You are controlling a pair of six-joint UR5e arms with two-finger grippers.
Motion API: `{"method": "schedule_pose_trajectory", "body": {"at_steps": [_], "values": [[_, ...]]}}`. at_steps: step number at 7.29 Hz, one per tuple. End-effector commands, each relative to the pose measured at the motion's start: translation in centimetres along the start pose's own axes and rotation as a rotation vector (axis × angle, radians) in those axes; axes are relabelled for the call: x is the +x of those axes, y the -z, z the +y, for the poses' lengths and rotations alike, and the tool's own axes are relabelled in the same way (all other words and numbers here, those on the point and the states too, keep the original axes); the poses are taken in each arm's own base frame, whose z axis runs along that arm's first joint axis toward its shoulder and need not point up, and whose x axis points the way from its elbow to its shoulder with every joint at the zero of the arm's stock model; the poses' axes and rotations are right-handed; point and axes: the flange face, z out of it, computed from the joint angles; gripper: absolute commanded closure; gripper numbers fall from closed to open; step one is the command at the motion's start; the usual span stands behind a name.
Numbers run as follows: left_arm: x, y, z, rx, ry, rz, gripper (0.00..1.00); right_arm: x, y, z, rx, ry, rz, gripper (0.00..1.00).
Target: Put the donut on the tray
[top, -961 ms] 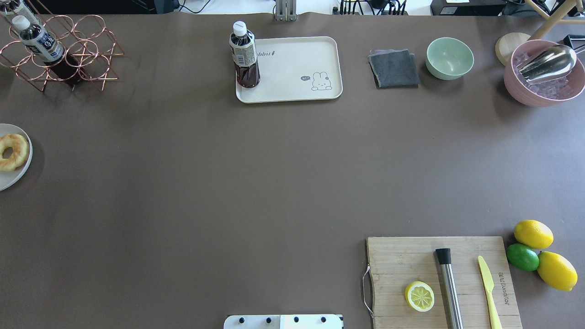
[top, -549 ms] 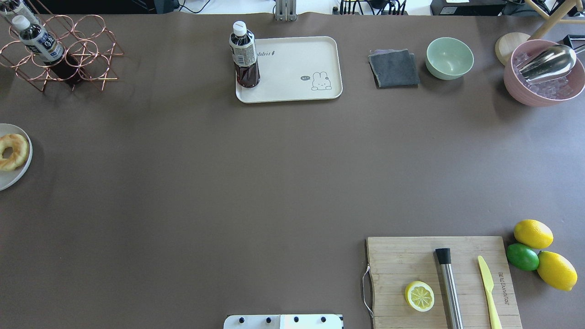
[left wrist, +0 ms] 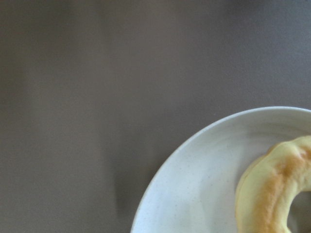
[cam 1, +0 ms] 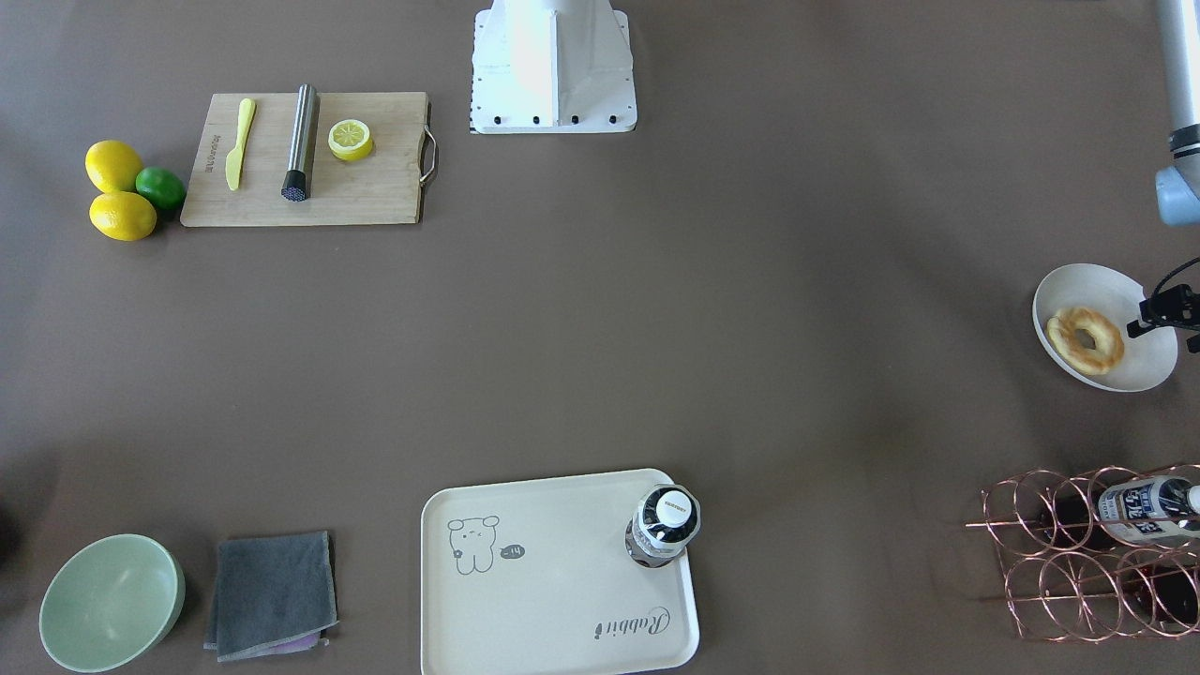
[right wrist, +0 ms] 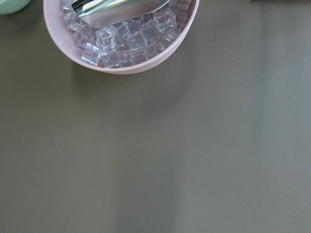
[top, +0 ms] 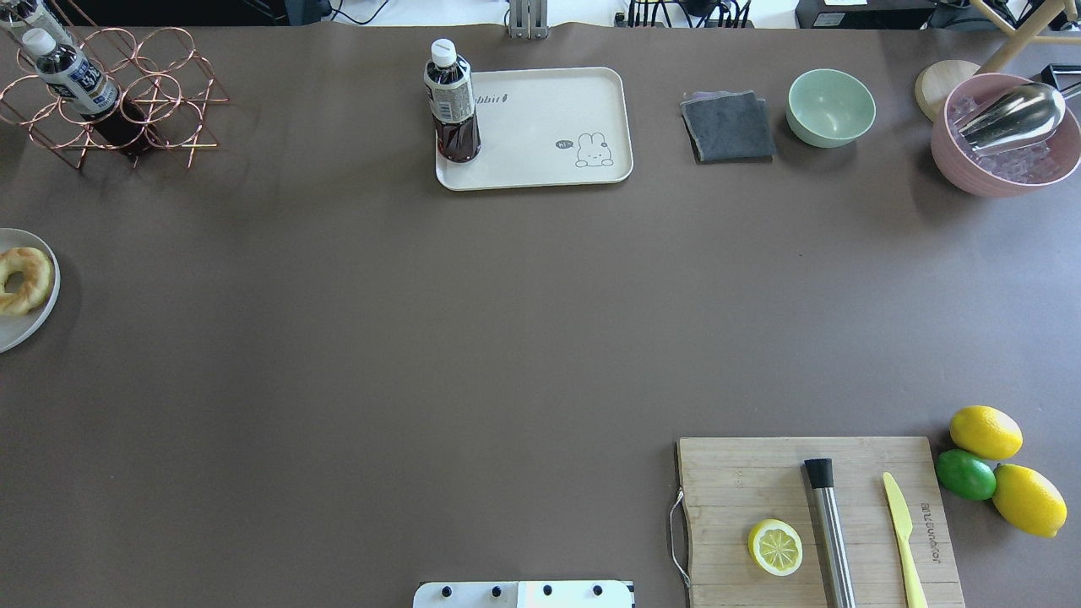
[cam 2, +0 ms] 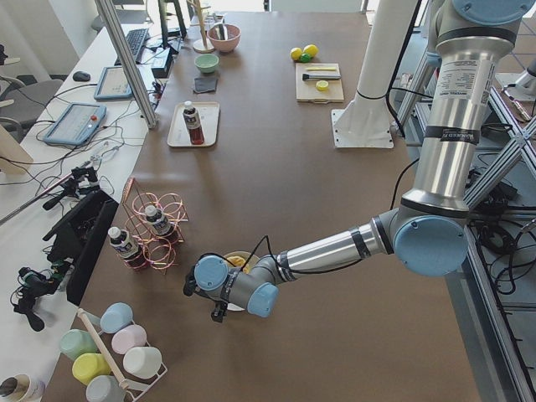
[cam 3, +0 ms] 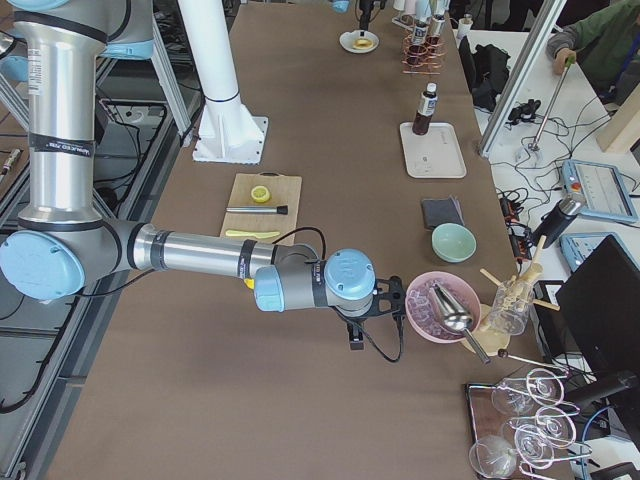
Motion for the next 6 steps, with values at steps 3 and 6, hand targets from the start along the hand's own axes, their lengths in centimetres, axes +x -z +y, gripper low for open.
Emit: {"method": "schedule_pose_trajectory", "body": {"at_steps": [3,6], "values": [[-2.3,0.7,1.2,0.002,0.021,0.013,0.03,0.2,-0.2,0.4,-0.005,-0.006,0.0,0.0],[-2.5,0.9,0.2,0.007,0.059,0.011,0.36,0.3,-0.2,0.5,-0.005,-0.005,0.0,0.0]]}}
